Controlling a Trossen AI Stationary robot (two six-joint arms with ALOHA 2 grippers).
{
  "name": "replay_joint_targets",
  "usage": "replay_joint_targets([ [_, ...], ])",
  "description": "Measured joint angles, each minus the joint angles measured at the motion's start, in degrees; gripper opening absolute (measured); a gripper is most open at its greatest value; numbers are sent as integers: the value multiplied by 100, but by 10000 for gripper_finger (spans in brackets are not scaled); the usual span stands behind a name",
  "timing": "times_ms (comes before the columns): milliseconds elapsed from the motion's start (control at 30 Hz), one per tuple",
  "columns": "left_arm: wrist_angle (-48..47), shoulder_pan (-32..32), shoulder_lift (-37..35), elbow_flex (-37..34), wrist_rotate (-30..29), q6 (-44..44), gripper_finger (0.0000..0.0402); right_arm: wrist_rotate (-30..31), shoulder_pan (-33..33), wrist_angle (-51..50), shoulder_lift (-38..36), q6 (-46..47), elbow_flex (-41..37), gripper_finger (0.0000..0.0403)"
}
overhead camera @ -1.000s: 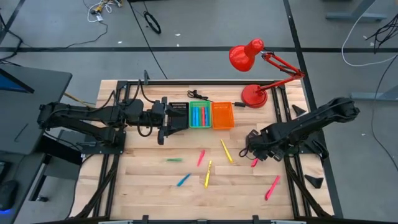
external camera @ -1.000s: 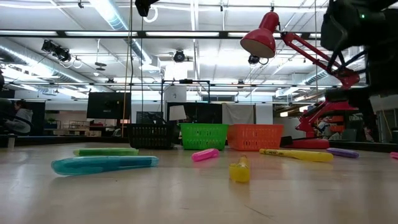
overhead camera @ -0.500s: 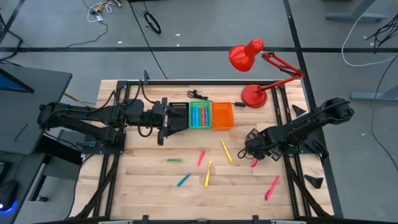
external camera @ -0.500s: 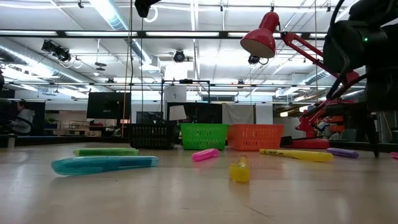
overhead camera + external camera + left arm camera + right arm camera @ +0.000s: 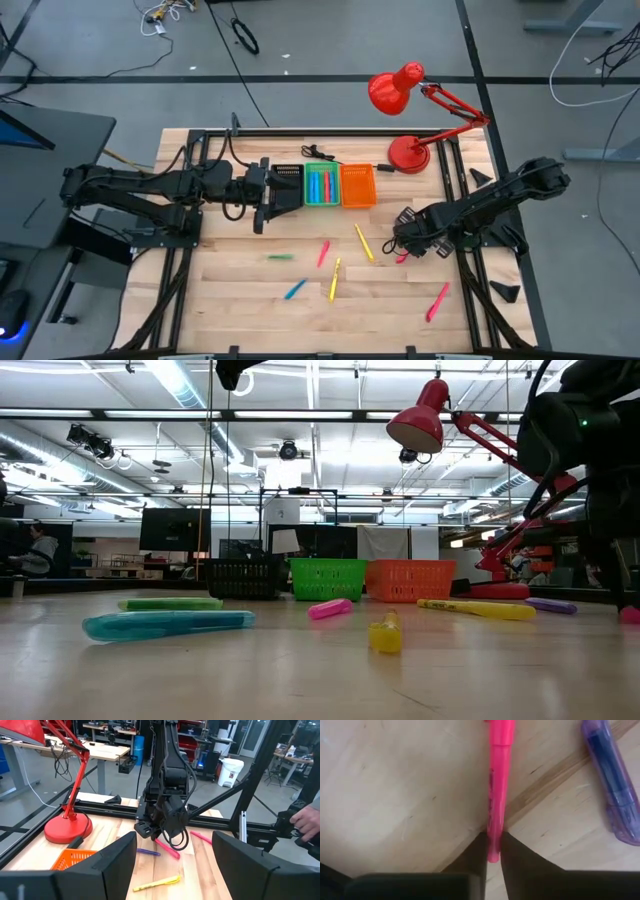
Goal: Pick & Place Markers
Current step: Put the top large pink pen into the black bin
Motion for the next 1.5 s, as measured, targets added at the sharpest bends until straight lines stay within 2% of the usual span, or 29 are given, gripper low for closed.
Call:
replay_joint_targets([
  [133,2,0,0,0,0,2,264,-57,0,-89,7,4,81,10],
  [433,9,2,0,0,-2,37,264,-251,3,-797,20,304,741,12],
  [667,15,7,0,0,-43,52,264,-289,4,-1580,17,510,1656,11],
  [833,17,7,0,0,-92,55,264,-419,2,-1710,13,1005,2366,11],
  [1200,17,7,0,0,-92,52,264,-746,6,-1129,11,2103,3445,10],
  [1500,16,7,0,0,-90,50,264,-830,7,980,9,2639,3595,6],
])
